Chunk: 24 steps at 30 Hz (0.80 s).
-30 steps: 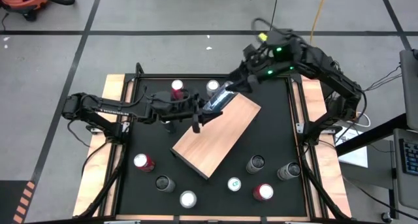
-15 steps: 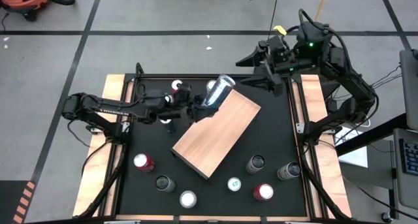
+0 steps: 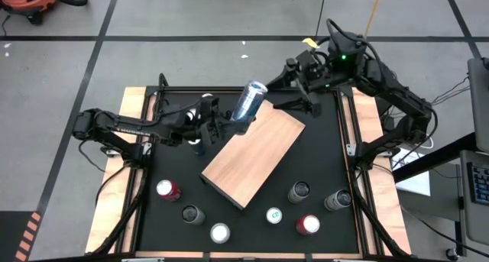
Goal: Place canned beverage on shelf
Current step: Put the top blue soda can on the shelf
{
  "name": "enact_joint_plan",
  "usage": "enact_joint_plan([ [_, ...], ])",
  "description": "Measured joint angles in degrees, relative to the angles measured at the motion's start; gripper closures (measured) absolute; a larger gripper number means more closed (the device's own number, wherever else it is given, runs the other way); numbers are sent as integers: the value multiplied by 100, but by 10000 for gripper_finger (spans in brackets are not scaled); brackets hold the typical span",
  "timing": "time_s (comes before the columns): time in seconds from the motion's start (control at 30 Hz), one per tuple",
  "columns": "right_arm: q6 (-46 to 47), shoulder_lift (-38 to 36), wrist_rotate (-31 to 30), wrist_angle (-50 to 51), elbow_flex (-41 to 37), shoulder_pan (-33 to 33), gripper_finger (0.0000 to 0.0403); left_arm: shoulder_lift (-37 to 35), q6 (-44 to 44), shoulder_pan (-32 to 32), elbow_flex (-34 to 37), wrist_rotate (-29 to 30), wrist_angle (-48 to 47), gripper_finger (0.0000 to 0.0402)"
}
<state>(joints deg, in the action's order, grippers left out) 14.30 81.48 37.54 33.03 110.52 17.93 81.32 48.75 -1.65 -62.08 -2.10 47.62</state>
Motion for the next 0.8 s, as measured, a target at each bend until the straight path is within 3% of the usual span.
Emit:
enact_joint_plan([
  [0.17,538,147,453,-821,-188,-57,69,0,-13,0,0,32,13,173],
  [0.57,1256,662,451,-2149,-191,-118,69,13,-258,2,0,41,111,173],
  [0.8,1120,712,445,-2274,-191,-220,69,10,-266,1,0,41,151,173],
])
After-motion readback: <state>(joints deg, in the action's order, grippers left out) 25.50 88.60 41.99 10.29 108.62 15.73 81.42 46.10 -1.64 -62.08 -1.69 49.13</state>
